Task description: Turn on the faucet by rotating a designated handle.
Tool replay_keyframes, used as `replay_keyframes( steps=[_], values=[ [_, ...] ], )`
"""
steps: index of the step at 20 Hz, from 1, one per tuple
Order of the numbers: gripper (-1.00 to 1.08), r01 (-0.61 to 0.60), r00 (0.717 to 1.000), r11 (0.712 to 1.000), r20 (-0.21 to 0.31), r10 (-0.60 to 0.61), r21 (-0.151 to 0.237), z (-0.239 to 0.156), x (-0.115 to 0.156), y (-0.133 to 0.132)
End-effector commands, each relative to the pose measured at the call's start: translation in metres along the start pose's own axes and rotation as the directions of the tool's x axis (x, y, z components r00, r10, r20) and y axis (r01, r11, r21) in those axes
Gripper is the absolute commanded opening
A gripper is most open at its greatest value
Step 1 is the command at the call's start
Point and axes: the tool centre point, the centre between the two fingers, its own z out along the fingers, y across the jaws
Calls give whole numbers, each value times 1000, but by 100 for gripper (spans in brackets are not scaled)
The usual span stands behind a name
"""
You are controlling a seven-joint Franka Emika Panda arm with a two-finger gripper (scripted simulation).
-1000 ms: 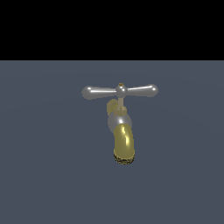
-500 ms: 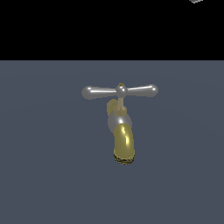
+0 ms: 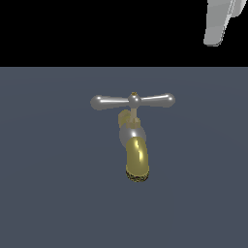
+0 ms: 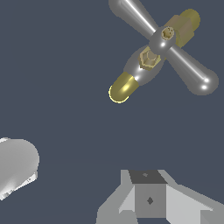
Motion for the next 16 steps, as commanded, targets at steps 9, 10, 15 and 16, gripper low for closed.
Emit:
replay_keyframes(
  steps=[9, 10, 15, 16],
  values=[
    [-100, 241, 971, 971, -2, -241, -7, 40, 5, 35],
    [-100, 262, 965, 965, -2, -262, -7, 43, 6, 38],
    [-100, 365, 931, 931, -3, -365, -10, 60, 12, 53],
    [-100, 384, 923, 923, -3, -384, -11, 64, 14, 56]
  ],
)
